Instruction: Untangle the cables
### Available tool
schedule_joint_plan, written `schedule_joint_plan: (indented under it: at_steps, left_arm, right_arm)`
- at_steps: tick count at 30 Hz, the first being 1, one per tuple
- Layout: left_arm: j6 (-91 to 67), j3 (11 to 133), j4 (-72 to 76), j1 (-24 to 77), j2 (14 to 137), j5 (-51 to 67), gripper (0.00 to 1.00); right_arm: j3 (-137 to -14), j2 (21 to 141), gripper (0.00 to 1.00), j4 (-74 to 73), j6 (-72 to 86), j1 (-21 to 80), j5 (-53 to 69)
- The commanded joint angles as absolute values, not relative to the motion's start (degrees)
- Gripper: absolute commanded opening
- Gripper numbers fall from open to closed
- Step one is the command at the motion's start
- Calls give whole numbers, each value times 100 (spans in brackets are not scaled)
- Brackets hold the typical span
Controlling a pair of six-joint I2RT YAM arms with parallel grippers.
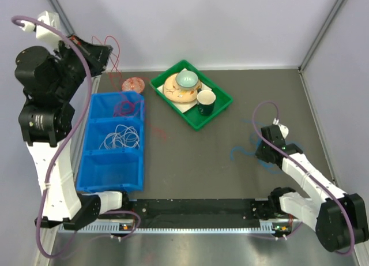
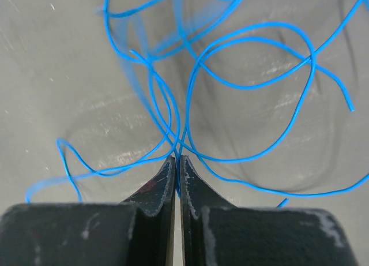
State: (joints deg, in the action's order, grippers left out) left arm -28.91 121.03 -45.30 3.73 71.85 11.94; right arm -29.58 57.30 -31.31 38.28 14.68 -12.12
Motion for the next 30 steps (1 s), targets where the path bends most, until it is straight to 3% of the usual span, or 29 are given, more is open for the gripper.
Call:
schedule_joint_plan:
  at_steps: [1, 12, 30]
  left_arm:
    - [-2689, 12347, -4772, 352, 7400, 888, 0]
    - [-2347, 12892, -5106, 352, 7462, 159, 0]
    - [-2926, 13068, -3736, 352, 7874, 519, 0]
  right_arm:
    - [-3102, 5589, 0, -2944, 3850, 1397, -1608]
    - [-3208, 5994, 0, -2417, 3577, 1389, -1257]
    - [-3305, 5941, 0, -2355, 3305, 1389, -976]
